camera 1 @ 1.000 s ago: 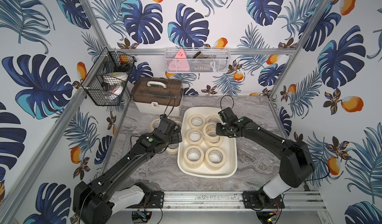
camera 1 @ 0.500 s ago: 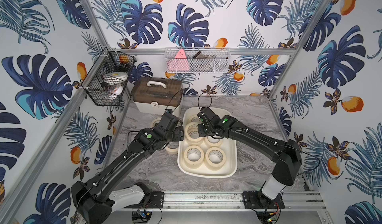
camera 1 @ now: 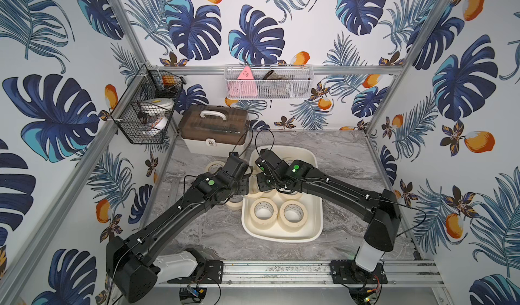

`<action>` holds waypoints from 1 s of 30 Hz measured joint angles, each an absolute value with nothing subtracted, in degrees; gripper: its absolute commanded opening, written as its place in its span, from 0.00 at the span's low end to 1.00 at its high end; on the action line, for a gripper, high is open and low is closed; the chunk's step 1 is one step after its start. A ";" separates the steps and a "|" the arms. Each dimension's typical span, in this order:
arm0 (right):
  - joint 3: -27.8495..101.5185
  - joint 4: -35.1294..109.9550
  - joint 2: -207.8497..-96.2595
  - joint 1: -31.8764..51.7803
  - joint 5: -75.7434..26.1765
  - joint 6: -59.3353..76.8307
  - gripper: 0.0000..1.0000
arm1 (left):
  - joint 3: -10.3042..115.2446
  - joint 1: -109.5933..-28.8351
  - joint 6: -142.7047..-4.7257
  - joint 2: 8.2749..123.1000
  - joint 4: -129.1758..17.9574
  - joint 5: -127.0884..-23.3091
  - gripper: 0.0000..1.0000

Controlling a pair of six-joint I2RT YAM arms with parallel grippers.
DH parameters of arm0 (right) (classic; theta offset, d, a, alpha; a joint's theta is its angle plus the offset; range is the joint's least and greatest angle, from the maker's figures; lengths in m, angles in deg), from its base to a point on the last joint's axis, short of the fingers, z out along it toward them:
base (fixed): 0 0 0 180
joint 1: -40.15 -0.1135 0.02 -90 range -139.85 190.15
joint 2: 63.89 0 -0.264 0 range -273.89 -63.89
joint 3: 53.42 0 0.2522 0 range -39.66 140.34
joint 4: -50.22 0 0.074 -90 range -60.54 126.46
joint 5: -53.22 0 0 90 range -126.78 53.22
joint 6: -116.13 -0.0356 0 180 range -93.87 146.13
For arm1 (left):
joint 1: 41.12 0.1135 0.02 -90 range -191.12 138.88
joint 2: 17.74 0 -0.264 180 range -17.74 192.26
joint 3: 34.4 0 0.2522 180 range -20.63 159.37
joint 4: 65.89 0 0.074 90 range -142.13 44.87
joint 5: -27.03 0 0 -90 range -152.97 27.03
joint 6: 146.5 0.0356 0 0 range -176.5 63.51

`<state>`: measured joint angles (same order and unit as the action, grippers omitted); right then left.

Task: Take out the art tape in the storage box
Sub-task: Place the art tape at the center of the board.

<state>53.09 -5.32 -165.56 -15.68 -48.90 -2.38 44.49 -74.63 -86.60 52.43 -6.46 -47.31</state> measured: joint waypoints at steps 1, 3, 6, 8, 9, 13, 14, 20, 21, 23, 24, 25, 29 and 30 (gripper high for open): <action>53.09 -5.38 -165.54 -15.70 -48.90 -2.42 0.15 | 44.44 -74.63 -86.62 52.65 -6.63 -47.16 0.43; 52.85 -5.03 -165.36 -15.77 -48.88 -2.97 0.24 | 44.34 -74.68 -86.76 52.87 -7.64 -47.29 0.29; 52.20 -3.94 -164.75 -15.92 -48.62 -3.34 0.37 | 44.16 -74.76 -86.80 53.22 -7.77 -47.07 0.15; 51.80 -3.81 -164.05 -15.96 -48.46 -3.34 0.44 | 44.16 -74.72 -86.93 53.50 -7.53 -46.65 0.08; 51.52 -3.77 -163.74 -15.92 -48.40 -3.34 0.48 | 44.16 -74.72 -87.04 53.52 -7.53 -46.61 0.04; 50.49 -3.79 -162.56 -15.68 -47.98 -3.36 0.57 | 44.03 -74.68 -87.74 53.48 -7.55 -46.17 0.00; 50.25 -3.79 -162.02 -15.68 -47.98 -3.36 0.58 | 43.96 -74.68 -87.96 53.37 -7.57 -46.09 0.00; 47.98 -3.42 -157.89 -15.55 -48.03 -3.34 0.62 | 45.03 -74.46 -89.44 54.27 -6.70 -42.89 0.00; 47.56 -3.42 -157.23 -15.37 -48.01 -3.32 0.62 | 45.32 -74.35 -89.68 54.62 -6.65 -42.04 0.00; 47.02 -3.42 -156.29 -14.94 -48.09 -3.32 0.63 | 45.41 -73.78 -90.52 54.86 -6.57 -40.77 0.00; 46.78 -3.42 -155.90 -14.59 -48.20 -3.25 0.63 | 45.41 -73.28 -91.08 54.86 -6.46 -40.03 0.00; 46.60 -3.42 -155.59 -14.24 -48.25 -3.19 0.63 | 45.34 -72.69 -91.46 54.83 -6.48 -39.38 0.00; 44.98 -3.42 -154.04 -12.18 -48.29 -3.17 0.63 | 43.00 -67.75 -94.06 53.79 -7.97 -38.09 0.00; 44.29 -3.42 -153.56 -11.55 -48.22 -3.17 0.64 | 42.00 -65.74 -94.58 53.57 -8.62 -38.09 0.00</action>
